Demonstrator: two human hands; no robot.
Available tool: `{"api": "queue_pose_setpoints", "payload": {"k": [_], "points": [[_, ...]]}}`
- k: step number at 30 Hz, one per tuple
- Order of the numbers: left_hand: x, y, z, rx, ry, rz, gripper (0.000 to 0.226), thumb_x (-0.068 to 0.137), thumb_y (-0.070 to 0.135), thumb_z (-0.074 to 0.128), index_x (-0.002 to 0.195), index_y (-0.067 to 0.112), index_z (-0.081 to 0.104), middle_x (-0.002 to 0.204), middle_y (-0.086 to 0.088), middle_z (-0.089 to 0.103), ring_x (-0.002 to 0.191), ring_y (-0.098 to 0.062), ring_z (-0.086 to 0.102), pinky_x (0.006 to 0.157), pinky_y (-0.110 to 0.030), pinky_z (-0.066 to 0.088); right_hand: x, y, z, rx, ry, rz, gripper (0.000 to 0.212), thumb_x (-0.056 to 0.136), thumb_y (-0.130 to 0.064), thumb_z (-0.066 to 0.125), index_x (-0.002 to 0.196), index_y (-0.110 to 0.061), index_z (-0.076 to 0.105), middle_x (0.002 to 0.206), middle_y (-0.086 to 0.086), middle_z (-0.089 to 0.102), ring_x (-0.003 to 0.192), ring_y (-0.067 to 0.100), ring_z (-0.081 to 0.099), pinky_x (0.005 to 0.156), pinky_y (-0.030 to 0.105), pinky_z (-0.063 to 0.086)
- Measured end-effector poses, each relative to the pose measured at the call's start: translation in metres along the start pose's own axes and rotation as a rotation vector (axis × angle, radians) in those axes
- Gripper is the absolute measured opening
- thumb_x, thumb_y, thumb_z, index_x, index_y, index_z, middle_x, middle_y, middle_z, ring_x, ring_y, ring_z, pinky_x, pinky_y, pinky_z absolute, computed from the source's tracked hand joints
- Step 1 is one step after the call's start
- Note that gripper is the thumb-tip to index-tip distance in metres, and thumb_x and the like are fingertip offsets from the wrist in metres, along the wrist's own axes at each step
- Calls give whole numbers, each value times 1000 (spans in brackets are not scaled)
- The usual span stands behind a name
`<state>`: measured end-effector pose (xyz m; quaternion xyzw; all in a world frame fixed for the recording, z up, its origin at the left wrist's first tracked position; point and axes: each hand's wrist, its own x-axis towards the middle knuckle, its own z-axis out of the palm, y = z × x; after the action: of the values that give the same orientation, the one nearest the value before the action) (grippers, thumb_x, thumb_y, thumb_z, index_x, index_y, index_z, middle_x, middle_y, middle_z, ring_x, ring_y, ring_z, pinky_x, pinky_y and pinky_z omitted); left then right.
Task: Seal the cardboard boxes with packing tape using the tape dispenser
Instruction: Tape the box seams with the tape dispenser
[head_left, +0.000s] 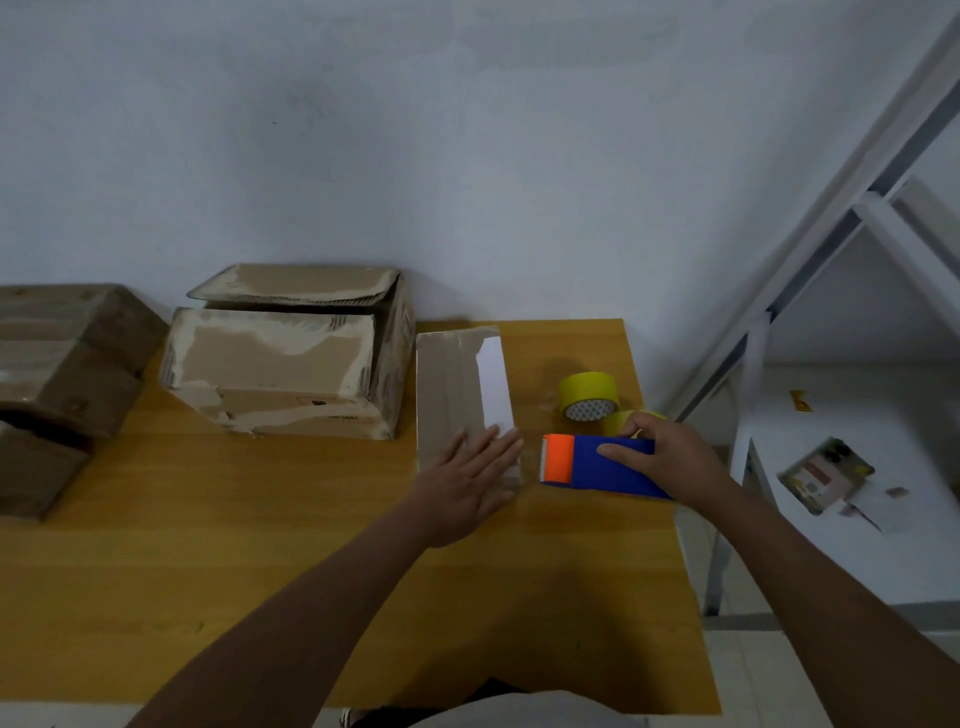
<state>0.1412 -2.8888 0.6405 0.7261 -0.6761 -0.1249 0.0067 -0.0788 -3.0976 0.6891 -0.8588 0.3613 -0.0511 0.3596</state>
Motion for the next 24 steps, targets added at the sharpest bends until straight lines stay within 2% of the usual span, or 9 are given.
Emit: {"api": "queue_pose_setpoints", "payload": {"k": [3,5,7,8,10,13,19,22,24], "points": [[-1,-6,-2,-55,-25,33,65,98,63,6,155,34,-6,161,16,-17,148,-4,-21,119,-31,-16,-3,0,-2,40,8,10,41,69,-73,55,79,-33,54,73,-10,66,61,-2,63,47,16,44],[10,-5,-15,-124,17,21,65,99,60,7,155,29,23,163,12,15,150,-10,9,120,-30,5,-5,1,0,31,19,18,40,71,-71,56,80,-32,54,73,-10,66,61,-2,63,47,17,46],[33,1,-27,-112,88,8,59,103,50,14,140,22,49,145,3,47,136,-15,37,111,-30,23,-6,1,4,5,21,37,35,77,-65,60,81,-32,54,74,-9,66,61,0,63,48,18,48],[45,4,-30,-118,98,-8,53,105,46,19,137,21,53,140,1,51,134,-15,38,111,-31,24,-7,1,5,-6,18,44,33,79,-63,61,82,-31,54,74,-9,66,61,0,63,47,16,48],[62,8,-26,-167,82,-44,47,107,38,24,140,20,51,147,1,47,143,-14,28,118,-33,15,-9,1,6,-19,24,57,31,81,-59,63,85,-29,55,74,-8,66,62,0,63,48,17,49],[65,3,-9,-178,116,-31,45,108,34,26,140,17,53,148,1,48,148,-14,21,123,-36,5,-15,3,7,24,75,75,33,81,-57,64,90,-26,57,79,-4,68,66,6,66,54,30,56],[64,-6,-2,-284,271,46,34,104,24,43,124,7,65,128,-7,63,140,-23,40,122,-39,12,-33,9,14,90,106,72,26,85,-51,65,97,-29,57,88,-5,67,74,5,64,61,28,54],[62,-5,-3,-293,267,73,32,103,21,45,119,6,67,123,-9,65,137,-26,43,120,-46,18,-34,11,24,56,152,108,29,86,-50,64,103,-28,59,94,-2,66,81,14,64,70,36,55],[61,-6,-3,-291,251,79,32,103,21,44,119,6,67,123,-9,64,137,-26,42,121,-46,16,-31,10,31,8,172,126,32,87,-53,62,105,-28,59,97,0,66,84,17,63,72,40,54]]}}
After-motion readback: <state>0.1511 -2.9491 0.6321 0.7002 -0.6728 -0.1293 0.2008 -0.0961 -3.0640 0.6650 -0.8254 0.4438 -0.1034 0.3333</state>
